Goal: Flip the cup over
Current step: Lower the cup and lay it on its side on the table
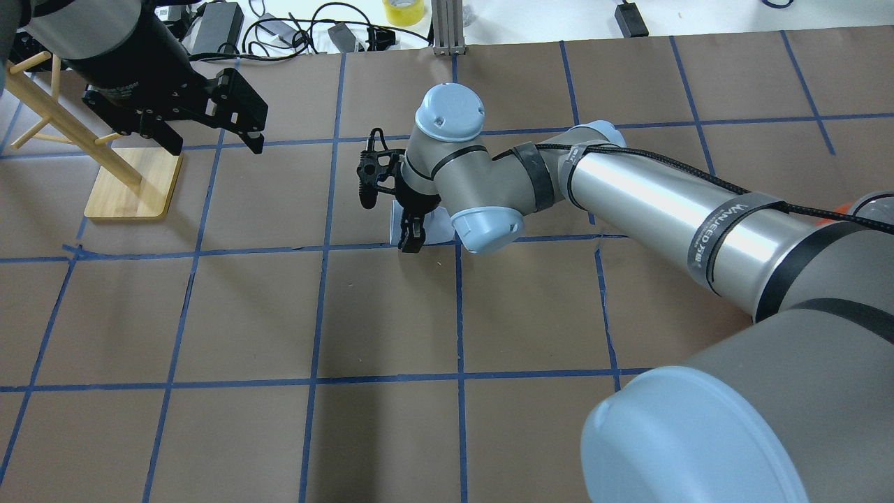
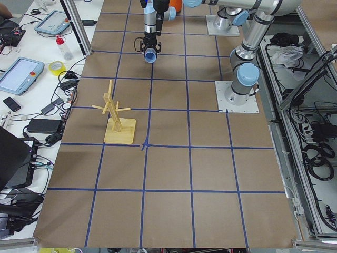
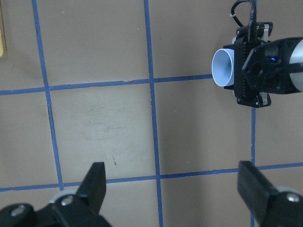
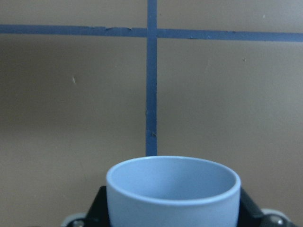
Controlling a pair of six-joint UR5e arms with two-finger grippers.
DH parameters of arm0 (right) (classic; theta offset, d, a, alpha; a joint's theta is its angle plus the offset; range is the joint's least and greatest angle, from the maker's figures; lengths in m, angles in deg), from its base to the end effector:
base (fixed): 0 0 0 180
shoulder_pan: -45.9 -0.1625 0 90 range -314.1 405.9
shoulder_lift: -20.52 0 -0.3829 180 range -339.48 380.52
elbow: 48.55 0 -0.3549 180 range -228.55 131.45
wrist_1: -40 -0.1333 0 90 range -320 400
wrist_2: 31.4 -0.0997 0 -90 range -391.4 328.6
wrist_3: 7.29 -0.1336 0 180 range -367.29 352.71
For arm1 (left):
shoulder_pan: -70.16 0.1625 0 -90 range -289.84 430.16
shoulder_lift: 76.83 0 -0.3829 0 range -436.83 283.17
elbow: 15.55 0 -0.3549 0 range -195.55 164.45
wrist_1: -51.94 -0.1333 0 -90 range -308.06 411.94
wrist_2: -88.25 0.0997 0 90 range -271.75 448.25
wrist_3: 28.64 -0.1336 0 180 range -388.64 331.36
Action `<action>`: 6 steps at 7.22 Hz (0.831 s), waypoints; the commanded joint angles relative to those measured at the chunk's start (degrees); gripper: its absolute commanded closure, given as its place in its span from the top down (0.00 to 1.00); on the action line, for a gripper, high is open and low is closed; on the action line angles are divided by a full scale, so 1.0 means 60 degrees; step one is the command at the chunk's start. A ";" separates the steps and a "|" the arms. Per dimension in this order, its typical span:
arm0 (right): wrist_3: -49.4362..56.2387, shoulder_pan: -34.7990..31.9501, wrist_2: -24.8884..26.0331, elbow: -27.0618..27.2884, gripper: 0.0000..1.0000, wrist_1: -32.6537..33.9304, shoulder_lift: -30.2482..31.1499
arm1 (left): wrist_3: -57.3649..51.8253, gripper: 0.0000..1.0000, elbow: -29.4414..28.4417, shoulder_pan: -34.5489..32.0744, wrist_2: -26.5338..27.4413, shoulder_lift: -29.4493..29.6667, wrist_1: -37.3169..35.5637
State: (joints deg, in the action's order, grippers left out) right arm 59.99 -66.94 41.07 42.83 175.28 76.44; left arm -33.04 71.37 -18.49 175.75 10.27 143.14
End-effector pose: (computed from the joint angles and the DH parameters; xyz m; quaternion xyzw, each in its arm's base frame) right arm 0.4020 -0.5073 0.1652 -0.7062 0.6863 -0.1357 0.1086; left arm -0.1286 -0.4472 0.4572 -0.0275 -0.9985 0.0427 0.0197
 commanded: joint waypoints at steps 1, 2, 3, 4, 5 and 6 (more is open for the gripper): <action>0.0008 0.0028 -0.0301 0.0004 0.51 -0.0002 -0.0002 | -0.0072 1.00 0.0030 0.0009 -0.0022 0.0000 -0.0010; 0.0022 0.0086 -0.0272 0.0004 0.54 0.0012 -0.0002 | -0.0073 1.00 0.0016 0.0009 -0.0037 0.0014 -0.0010; 0.0008 0.0116 -0.0257 0.0004 0.58 0.0012 -0.0017 | -0.0073 1.00 0.0016 0.0009 -0.0037 0.0014 -0.0010; 0.0008 0.0116 -0.0286 0.0004 0.67 0.0012 -0.0017 | -0.0058 1.00 -0.0013 -0.0005 -0.0052 0.0043 -0.0010; -0.0079 0.0102 -0.0300 0.0004 0.81 -0.0046 -0.0002 | -0.0087 1.00 -0.0014 -0.0020 -0.0066 0.0159 -0.0024; -0.0109 0.0116 -0.0286 0.0004 1.00 -0.0003 -0.0002 | -0.0131 1.00 -0.0014 0.0023 -0.0385 0.0161 -0.0024</action>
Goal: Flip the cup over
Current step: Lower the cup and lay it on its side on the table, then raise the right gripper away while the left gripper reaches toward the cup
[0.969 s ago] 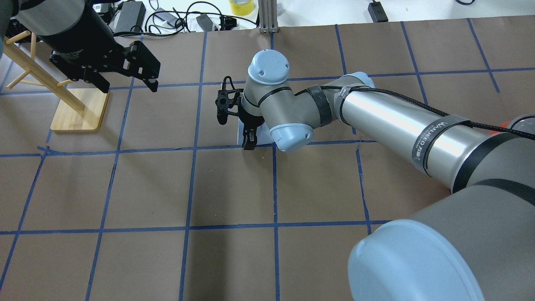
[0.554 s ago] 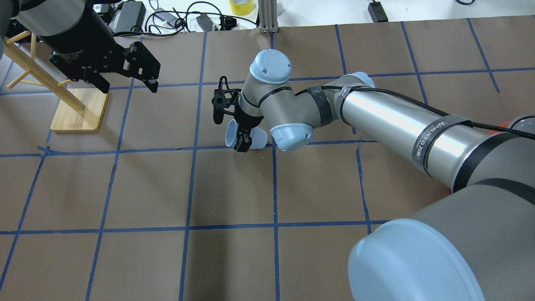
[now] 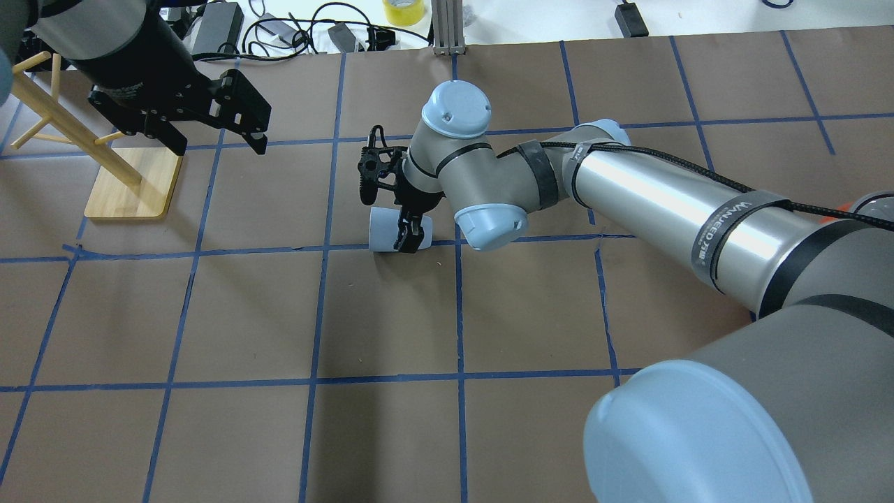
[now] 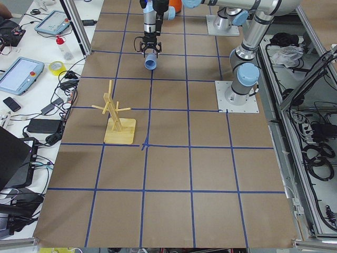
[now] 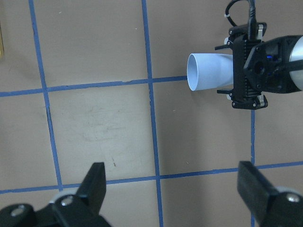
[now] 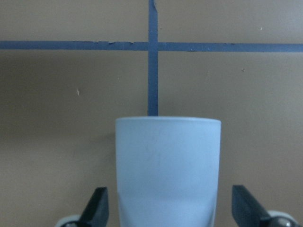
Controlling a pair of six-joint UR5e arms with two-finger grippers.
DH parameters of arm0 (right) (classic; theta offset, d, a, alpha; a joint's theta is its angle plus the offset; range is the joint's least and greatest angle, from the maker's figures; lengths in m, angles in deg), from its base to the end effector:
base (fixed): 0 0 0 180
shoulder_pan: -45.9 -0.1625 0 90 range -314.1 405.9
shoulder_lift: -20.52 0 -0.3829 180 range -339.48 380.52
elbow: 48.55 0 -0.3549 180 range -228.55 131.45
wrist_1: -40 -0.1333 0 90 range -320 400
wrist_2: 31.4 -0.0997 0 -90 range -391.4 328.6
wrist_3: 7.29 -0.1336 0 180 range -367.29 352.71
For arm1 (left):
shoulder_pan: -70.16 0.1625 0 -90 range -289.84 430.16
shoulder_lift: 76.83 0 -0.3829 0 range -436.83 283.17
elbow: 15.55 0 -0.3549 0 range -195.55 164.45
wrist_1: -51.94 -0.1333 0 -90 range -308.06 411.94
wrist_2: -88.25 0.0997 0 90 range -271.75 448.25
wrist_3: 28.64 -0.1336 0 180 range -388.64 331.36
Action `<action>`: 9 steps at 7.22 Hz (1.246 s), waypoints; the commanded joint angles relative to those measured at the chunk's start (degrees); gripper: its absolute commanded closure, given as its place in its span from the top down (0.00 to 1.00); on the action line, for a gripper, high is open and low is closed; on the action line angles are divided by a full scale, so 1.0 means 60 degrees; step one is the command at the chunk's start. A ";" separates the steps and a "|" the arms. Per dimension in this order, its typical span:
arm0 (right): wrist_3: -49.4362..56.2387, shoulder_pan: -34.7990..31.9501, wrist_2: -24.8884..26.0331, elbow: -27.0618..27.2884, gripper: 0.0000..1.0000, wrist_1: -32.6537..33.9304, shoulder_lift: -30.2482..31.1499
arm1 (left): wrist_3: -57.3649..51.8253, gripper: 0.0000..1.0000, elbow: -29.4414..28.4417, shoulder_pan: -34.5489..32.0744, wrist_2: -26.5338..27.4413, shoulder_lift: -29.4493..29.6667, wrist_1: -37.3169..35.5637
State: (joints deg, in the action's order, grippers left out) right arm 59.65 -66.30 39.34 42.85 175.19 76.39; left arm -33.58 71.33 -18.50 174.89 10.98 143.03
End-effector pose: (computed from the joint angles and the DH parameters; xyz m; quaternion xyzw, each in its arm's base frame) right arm 0.3997 -0.5099 0.1656 -0.6995 0.6900 -0.1402 0.1226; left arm -0.1306 -0.4512 0.4523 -0.0325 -0.9984 0.0384 0.0272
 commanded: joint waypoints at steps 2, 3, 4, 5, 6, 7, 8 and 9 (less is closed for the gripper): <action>-0.0024 0.0082 -0.0026 -0.0087 1.00 0.0028 0.0122 | -0.0434 1.00 0.0082 0.0199 -0.0334 0.0261 -0.0601; -0.0039 0.0199 0.0003 -0.0175 1.00 -0.0001 0.0268 | -0.0320 1.00 0.0169 0.0490 -0.0392 0.0364 -0.0896; -0.0053 0.0446 0.0003 -0.0176 1.00 -0.0117 0.0574 | -0.0319 1.00 0.0619 0.0551 -0.0392 0.0626 -0.0899; -0.0053 0.0768 -0.0099 -0.0190 1.00 -0.0756 0.1026 | -0.0319 1.00 0.1363 0.0682 -0.0407 0.0643 -0.0899; -0.0053 0.1177 -0.0114 -0.0190 1.00 -0.1401 0.1553 | -0.0348 1.00 0.1733 0.0973 -0.0581 0.0788 -0.1131; -0.0082 0.1689 -0.0143 -0.0190 1.00 -0.2045 0.2095 | -0.0406 1.00 0.1824 0.1136 -0.1076 0.0964 -0.1453; -0.0097 0.2187 -0.0187 -0.0147 1.00 -0.2400 0.2492 | -0.0407 1.00 0.1912 0.1152 -0.1110 0.1357 -0.1470; -0.0547 0.2641 -0.0188 -0.0132 1.00 -0.2418 0.2858 | -0.0407 1.00 0.2000 0.1152 -0.1632 0.1912 -0.1876</action>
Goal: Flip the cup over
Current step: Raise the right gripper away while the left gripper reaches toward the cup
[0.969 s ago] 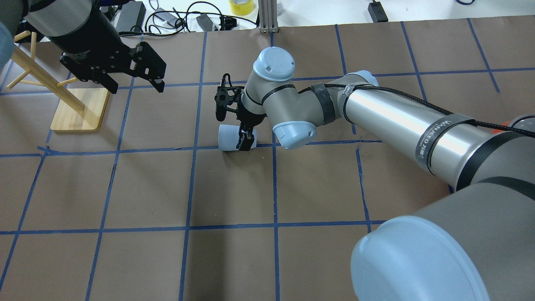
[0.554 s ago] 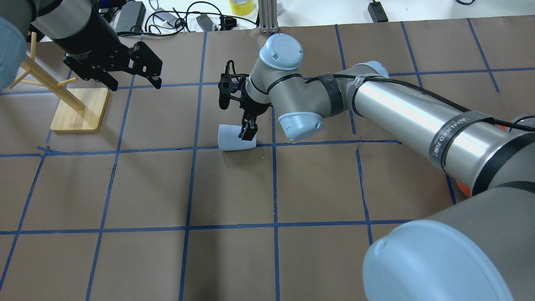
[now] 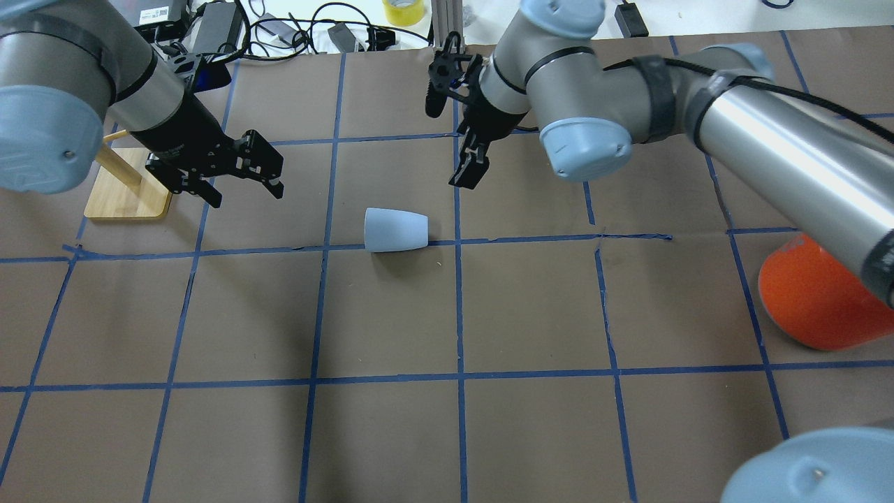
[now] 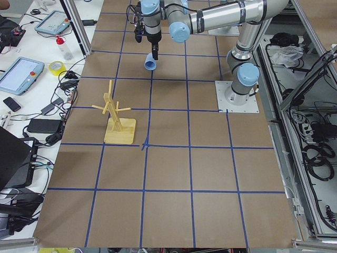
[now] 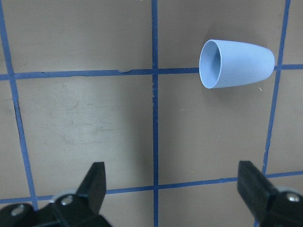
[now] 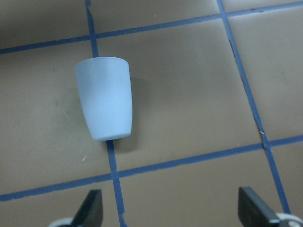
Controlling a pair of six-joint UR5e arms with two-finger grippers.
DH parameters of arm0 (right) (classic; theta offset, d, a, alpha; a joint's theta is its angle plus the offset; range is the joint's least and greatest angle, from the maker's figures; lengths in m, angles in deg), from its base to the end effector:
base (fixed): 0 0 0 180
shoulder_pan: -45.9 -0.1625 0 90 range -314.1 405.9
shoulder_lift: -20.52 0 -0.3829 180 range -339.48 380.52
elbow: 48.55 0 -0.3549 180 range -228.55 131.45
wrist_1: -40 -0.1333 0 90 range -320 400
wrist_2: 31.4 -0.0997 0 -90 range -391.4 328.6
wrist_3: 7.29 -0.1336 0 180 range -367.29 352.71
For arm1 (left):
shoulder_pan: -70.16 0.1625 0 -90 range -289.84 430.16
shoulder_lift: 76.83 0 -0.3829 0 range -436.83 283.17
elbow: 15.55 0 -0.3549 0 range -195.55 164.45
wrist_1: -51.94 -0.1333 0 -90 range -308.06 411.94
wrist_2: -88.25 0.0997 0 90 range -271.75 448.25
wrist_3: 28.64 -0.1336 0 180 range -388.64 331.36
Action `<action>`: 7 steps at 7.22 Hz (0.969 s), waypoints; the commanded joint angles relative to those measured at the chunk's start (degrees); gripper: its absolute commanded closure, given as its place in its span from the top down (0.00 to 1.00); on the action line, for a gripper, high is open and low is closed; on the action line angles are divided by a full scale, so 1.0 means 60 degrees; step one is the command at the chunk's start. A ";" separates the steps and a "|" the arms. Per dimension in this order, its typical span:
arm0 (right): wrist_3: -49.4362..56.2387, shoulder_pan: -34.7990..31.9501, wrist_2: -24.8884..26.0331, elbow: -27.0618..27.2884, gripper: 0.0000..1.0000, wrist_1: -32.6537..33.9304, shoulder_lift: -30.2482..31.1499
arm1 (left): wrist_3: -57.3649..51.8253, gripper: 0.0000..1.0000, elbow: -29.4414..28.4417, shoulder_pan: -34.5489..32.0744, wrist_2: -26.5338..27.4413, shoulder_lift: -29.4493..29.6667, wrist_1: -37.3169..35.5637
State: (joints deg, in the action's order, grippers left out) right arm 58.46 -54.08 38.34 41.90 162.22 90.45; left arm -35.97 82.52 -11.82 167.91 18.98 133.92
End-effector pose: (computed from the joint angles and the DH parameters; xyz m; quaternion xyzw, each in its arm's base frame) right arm 0.2785 -0.5468 0.2952 -0.6152 0.7621 -0.1705 0.1077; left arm -0.0903 -0.4864 0.3174 0.0106 -0.9946 -0.0384 0.0960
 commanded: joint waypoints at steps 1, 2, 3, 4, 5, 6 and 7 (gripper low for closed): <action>-0.0947 0.0784 0.0008 0.0070 1.00 -0.0272 0.0852 | -0.0023 1.00 0.0135 0.0053 -0.1387 0.1136 -0.0696; -0.1649 0.0814 0.0153 0.0157 1.00 -0.0258 0.1117 | -0.0038 1.00 0.0135 0.0039 -0.1744 0.1663 -0.1439; -0.2888 0.0844 0.0416 0.0144 1.00 -0.0258 0.1308 | -0.0212 1.00 0.0135 0.0039 -0.2357 0.2220 -0.1766; -0.4424 0.0873 0.0433 0.0042 1.00 -0.0229 0.1527 | -0.0997 1.00 0.0149 0.0039 -0.3305 0.2762 -0.1769; -0.5759 0.0873 0.0520 0.0012 1.00 -0.0272 0.1631 | -0.1179 1.00 0.0164 0.0039 -0.3750 0.3144 -0.1842; -0.6120 0.0888 0.1188 -0.0032 1.00 -0.0649 0.1705 | -0.1210 1.00 0.0265 0.0039 -0.4451 0.3395 -0.2002; -0.6443 0.0917 0.1586 -0.0047 1.00 -0.1335 0.1995 | -0.1427 1.00 0.0513 0.0039 -0.5632 0.3571 -0.2163</action>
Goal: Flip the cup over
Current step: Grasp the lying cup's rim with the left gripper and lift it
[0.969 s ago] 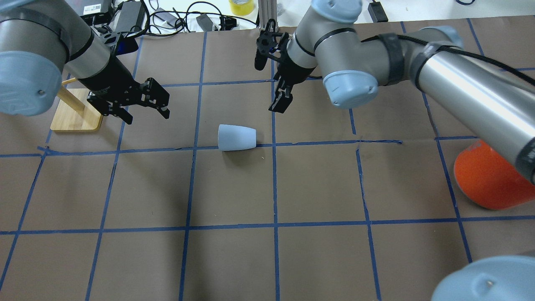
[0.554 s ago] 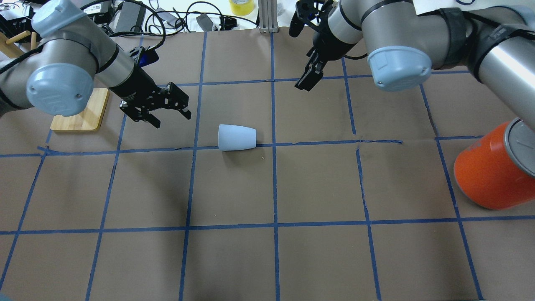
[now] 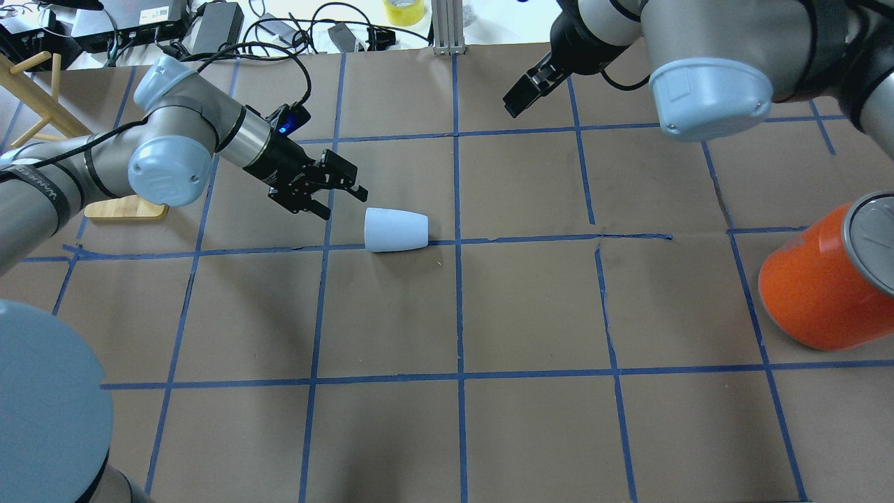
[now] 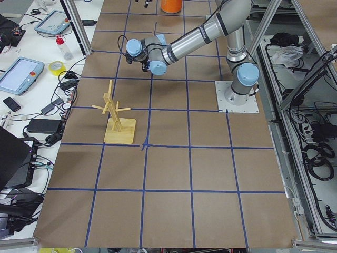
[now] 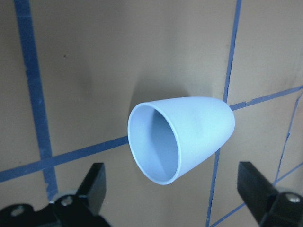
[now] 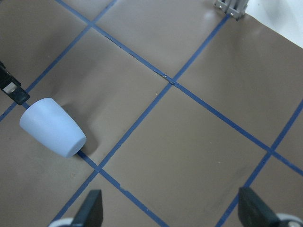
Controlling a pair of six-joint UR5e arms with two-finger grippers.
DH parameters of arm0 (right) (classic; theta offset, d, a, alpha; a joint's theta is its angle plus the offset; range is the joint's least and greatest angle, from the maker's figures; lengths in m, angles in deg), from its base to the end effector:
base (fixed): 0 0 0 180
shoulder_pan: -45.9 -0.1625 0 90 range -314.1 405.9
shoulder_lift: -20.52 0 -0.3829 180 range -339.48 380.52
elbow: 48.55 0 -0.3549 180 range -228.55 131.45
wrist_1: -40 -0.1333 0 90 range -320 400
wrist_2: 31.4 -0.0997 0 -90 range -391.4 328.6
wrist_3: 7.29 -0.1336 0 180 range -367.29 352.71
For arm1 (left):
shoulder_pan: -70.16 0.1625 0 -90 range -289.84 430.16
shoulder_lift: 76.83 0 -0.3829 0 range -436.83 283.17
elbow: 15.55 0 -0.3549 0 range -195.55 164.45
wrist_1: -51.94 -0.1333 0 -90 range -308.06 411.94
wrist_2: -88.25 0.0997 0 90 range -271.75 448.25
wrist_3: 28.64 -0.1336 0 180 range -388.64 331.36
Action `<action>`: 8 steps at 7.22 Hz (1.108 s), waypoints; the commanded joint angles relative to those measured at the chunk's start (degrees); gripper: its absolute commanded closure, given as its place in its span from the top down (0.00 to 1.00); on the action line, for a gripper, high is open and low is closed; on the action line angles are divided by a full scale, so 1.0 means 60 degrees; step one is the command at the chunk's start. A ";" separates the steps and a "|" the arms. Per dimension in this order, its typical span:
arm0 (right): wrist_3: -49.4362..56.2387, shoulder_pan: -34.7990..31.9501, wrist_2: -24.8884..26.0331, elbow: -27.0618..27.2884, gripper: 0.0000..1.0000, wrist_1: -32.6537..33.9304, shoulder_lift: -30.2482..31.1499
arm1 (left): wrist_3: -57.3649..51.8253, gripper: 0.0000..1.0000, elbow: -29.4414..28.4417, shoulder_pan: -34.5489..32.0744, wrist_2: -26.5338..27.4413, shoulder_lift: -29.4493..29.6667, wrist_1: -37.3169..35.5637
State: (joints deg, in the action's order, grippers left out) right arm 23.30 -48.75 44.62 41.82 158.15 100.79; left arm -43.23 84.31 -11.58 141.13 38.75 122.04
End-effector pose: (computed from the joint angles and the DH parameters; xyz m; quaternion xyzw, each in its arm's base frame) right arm 0.2095 -0.5338 0.3853 -0.3149 0.9285 -0.1787 0.0822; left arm -0.1367 -0.5473 0.1727 -0.0089 -0.9402 -0.0632 0.3345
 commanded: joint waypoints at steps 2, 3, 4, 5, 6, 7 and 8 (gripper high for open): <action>-0.2045 0.0102 0.0939 -0.0483 1.00 -0.1871 0.0553 | -0.0322 0.84 0.0510 0.0000 -0.1981 0.0672 -0.0388; -0.2153 0.0102 0.1215 -0.1285 1.00 -0.3255 0.0510 | -0.0352 0.49 0.0539 0.0000 -0.2292 0.0775 -0.0374; -0.2154 0.0102 0.1827 -0.1742 1.00 -0.4125 0.0510 | -0.0250 0.00 0.0525 0.0000 -0.2440 0.0849 -0.0330; -0.2183 0.0102 0.1847 -0.1776 1.00 -0.4250 0.0553 | -0.0177 0.00 0.0482 0.0000 -0.2441 0.0835 -0.0258; -0.2488 0.0116 0.1978 -0.1762 1.00 -0.5019 0.0568 | 0.0259 0.00 0.0423 0.0000 -0.2485 0.0762 -0.0286; -0.3230 0.0131 0.2226 -0.1762 1.00 -0.5332 0.0554 | 0.1148 0.00 0.0364 0.0014 -0.3907 0.0674 -0.0388; -0.3832 0.0204 0.2243 -0.1762 1.00 -0.5436 0.0568 | 0.1708 0.00 0.0277 0.0015 -0.4588 0.0616 -0.0534</action>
State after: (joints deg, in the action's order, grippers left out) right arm 4.90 -47.91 57.31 31.31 127.41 104.14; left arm -37.61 86.54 -11.53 119.54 42.93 119.70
